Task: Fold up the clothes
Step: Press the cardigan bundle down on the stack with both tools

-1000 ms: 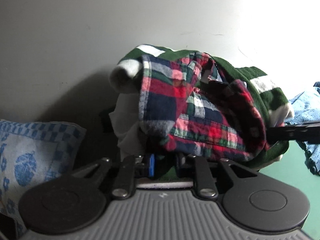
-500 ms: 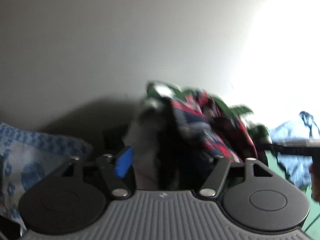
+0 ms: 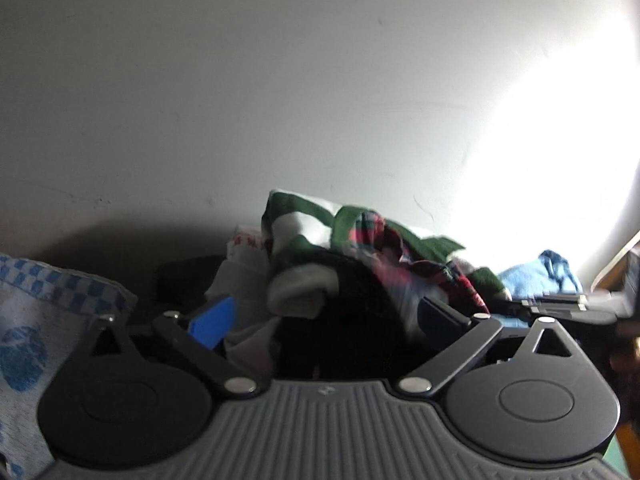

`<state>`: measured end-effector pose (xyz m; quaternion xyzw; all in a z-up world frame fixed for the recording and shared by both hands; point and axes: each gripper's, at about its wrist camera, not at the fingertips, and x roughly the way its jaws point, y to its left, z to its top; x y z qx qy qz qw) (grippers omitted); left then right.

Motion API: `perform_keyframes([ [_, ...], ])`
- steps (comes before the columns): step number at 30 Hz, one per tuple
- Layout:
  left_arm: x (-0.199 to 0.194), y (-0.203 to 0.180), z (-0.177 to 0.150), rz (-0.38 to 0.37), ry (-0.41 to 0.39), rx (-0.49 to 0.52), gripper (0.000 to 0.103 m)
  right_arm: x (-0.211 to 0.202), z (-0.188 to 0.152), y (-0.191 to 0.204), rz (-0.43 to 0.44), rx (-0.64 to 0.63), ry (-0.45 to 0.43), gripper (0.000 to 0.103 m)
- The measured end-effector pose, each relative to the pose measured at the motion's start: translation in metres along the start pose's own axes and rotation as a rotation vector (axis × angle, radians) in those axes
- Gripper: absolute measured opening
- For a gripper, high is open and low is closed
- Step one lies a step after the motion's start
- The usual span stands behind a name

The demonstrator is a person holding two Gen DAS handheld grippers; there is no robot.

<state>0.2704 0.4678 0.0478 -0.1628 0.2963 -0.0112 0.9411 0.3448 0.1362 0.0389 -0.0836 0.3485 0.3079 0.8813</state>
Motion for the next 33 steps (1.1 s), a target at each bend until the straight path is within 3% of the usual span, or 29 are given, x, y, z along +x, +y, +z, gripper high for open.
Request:
perform_keyframes([
  [5,-0.016,-0.019,0.006,0.103,-0.059,0.126,0.09,0.028,-0.015,0.007,0.01,-0.049,0.039,0.008],
  [8,-0.006,-0.045,0.018,0.148,-0.077,0.191,0.089,0.026,-0.013,0.004,0.035,-0.021,0.018,0.014],
  [10,0.011,-0.061,0.02,0.188,-0.074,0.249,0.09,0.015,-0.009,-0.005,0.042,0.047,-0.009,0.033],
  [12,0.03,-0.071,0.019,0.232,-0.063,0.288,0.089,-0.002,-0.007,-0.014,0.021,0.103,-0.063,0.038],
  [15,0.064,-0.072,0.015,0.297,-0.015,0.329,0.086,-0.02,-0.002,-0.016,-0.039,0.104,-0.165,0.036],
  [16,0.075,-0.068,0.013,0.323,0.008,0.336,0.079,-0.019,0.002,-0.013,-0.042,0.091,-0.186,0.033],
  [18,0.094,-0.058,0.007,0.358,0.045,0.345,0.077,-0.009,0.006,-0.005,-0.028,0.07,-0.194,0.023],
  [23,0.101,-0.031,-0.002,0.318,0.019,0.329,0.087,0.032,0.008,0.013,-0.006,0.059,-0.173,0.014],
  [26,0.104,-0.017,-0.005,0.305,0.011,0.334,0.102,0.057,-0.002,0.0,0.019,0.25,-0.068,0.015],
  [28,0.104,-0.008,-0.006,0.288,0.011,0.326,0.102,0.058,-0.012,-0.002,0.045,0.337,-0.052,0.017],
  [33,0.106,-0.004,-0.002,0.264,0.021,0.315,0.102,0.069,-0.03,0.01,0.003,0.233,-0.094,0.019],
])
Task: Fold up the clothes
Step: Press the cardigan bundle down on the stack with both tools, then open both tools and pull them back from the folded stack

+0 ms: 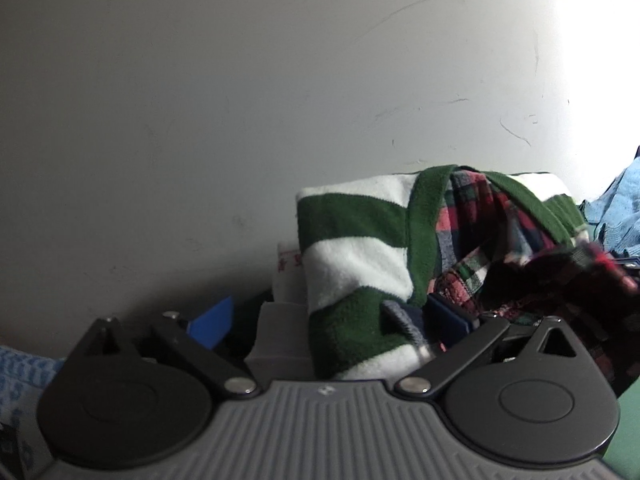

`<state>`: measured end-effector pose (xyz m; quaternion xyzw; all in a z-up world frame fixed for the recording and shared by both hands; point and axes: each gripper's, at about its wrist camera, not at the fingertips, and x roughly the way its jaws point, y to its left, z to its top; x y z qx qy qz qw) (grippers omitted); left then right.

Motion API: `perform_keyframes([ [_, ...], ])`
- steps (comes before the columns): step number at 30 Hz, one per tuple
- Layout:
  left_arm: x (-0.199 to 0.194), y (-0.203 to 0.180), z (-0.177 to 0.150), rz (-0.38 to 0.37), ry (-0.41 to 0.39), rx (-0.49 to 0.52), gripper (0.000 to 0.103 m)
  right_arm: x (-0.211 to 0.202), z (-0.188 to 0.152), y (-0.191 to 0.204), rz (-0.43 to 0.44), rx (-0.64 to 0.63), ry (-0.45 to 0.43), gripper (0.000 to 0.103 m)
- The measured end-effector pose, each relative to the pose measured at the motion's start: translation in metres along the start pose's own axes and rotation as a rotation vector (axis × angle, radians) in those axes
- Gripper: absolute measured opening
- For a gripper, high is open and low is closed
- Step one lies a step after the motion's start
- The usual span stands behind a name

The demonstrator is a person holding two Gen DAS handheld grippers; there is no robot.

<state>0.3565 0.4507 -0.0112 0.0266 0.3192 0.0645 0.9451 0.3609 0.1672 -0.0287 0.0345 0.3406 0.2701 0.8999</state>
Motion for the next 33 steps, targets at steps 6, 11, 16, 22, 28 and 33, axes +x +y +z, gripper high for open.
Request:
perform_keyframes([
  [6,-0.028,-0.012,0.006,0.025,-0.02,0.075,0.1,-0.021,0.017,-0.019,0.064,0.093,0.019,0.022],
  [11,-0.073,-0.026,-0.004,0.051,-0.086,0.1,0.1,-0.052,0.005,-0.029,0.039,0.091,-0.029,0.031],
  [16,-0.086,-0.039,0.016,0.104,-0.208,0.026,0.096,-0.066,0.0,-0.01,-0.044,-0.052,-0.173,0.028],
  [22,-0.013,-0.04,0.06,0.177,-0.117,-0.171,0.062,-0.008,0.048,0.01,-0.072,-0.106,-0.274,0.021],
  [28,0.052,-0.048,0.056,0.313,-0.064,-0.127,0.083,0.057,0.067,0.017,-0.119,-0.153,-0.214,0.014],
  [33,0.082,-0.041,0.058,0.317,-0.044,-0.125,0.084,0.097,0.06,0.017,-0.18,-0.234,-0.151,0.015],
])
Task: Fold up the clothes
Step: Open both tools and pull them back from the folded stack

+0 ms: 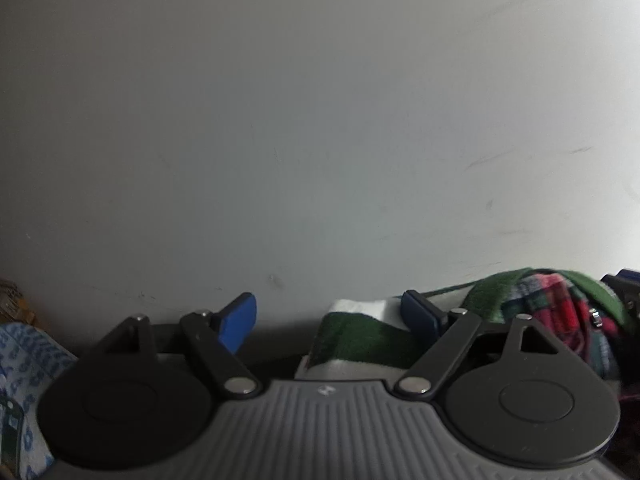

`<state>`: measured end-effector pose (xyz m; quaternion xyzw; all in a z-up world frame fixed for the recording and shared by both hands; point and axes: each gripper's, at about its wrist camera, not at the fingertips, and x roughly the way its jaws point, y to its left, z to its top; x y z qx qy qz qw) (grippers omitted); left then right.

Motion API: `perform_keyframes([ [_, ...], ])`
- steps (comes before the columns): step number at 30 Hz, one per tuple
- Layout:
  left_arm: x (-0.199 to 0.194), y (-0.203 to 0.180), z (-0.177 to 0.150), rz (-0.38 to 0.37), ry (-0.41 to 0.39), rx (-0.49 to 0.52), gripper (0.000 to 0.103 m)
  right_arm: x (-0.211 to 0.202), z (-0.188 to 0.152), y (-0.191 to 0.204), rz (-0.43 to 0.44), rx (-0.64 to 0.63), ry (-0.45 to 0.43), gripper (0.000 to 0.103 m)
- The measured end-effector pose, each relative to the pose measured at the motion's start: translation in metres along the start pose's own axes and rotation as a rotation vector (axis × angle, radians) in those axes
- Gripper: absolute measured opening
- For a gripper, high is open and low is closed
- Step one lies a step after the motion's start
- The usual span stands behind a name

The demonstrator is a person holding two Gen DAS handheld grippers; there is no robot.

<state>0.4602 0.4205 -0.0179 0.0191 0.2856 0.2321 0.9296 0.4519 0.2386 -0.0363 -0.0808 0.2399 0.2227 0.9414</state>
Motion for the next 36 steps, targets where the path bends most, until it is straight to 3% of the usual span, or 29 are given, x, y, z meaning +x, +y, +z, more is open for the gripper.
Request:
perform_keyframes([
  [6,-0.006,-0.018,0.009,0.065,-0.003,0.096,0.085,0.01,0.008,-0.005,0.019,-0.024,0.009,0.016],
  [8,-0.022,-0.017,0.013,0.057,-0.03,0.112,0.086,-0.005,0.016,-0.013,0.043,-0.006,-0.012,0.016],
  [11,-0.057,-0.012,0.014,0.016,-0.094,0.105,0.098,-0.038,0.023,-0.028,0.068,0.073,-0.072,0.029],
  [14,-0.092,-0.009,0.01,-0.016,-0.111,0.095,0.1,-0.069,0.023,-0.027,0.035,0.039,-0.096,0.04],
  [20,-0.132,-0.022,-0.011,-0.007,-0.013,0.109,0.102,-0.115,0.011,-0.011,0.02,0.004,-0.062,0.041],
  [23,-0.15,-0.018,-0.035,0.033,0.019,0.101,0.102,-0.128,0.006,-0.006,-0.004,0.063,-0.028,0.052],
  [28,-0.175,0.0,-0.07,-0.005,0.066,0.054,0.103,-0.148,-0.008,0.001,-0.026,0.099,0.011,0.054],
  [32,-0.189,0.008,-0.08,-0.013,0.093,0.0,0.103,-0.154,-0.015,0.007,-0.011,0.105,0.043,0.056],
  [36,-0.211,0.02,-0.089,-0.02,0.103,-0.055,0.103,-0.163,-0.026,0.019,-0.001,0.098,0.055,0.066],
])
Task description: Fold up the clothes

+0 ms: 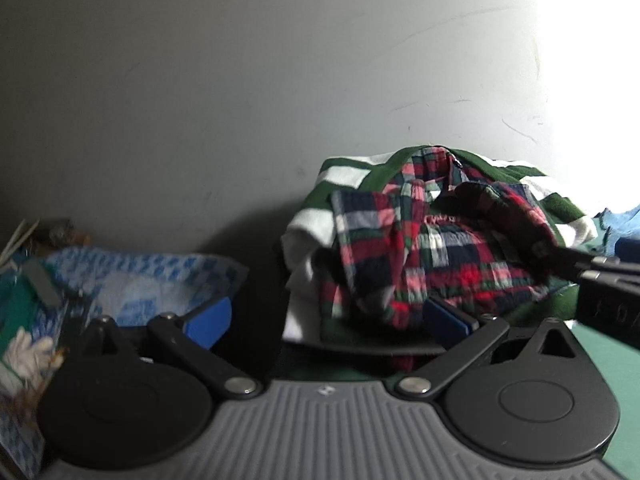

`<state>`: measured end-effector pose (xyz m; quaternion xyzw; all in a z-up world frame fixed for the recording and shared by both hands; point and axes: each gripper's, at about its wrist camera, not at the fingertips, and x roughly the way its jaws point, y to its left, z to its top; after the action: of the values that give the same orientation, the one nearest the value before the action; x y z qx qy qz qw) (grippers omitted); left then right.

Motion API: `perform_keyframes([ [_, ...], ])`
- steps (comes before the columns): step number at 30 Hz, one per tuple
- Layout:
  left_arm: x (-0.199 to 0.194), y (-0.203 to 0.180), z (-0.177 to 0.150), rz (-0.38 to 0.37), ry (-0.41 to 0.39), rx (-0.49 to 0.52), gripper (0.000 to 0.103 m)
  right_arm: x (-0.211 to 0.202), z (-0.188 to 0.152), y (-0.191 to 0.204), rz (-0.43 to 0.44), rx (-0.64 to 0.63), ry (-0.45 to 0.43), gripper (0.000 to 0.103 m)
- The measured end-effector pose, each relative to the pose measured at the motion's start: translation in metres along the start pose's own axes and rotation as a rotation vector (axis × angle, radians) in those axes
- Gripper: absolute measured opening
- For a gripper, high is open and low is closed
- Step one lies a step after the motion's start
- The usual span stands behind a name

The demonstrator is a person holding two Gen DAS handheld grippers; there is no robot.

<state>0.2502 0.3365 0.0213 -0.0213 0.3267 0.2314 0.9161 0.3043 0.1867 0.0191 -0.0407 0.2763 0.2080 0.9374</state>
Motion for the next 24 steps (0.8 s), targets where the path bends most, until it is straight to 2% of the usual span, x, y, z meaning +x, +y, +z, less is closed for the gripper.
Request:
perform_keyframes([
  [5,-0.023,0.005,-0.015,0.024,-0.003,-0.011,0.103,-0.019,-0.016,0.01,0.002,-0.008,0.011,0.069],
  [10,-0.047,0.01,-0.03,0.034,-0.004,-0.015,0.103,-0.046,-0.034,0.013,-0.018,0.021,0.012,0.077],
  [16,-0.064,0.014,-0.053,0.032,0.032,-0.034,0.103,-0.075,-0.057,0.022,-0.046,-0.016,0.024,0.081],
  [21,-0.076,0.015,-0.076,0.029,0.067,-0.047,0.103,-0.096,-0.076,0.014,0.006,0.066,0.046,0.09],
  [24,-0.085,0.012,-0.089,0.029,0.068,-0.023,0.103,-0.105,-0.087,0.014,-0.024,0.069,0.061,0.091],
])
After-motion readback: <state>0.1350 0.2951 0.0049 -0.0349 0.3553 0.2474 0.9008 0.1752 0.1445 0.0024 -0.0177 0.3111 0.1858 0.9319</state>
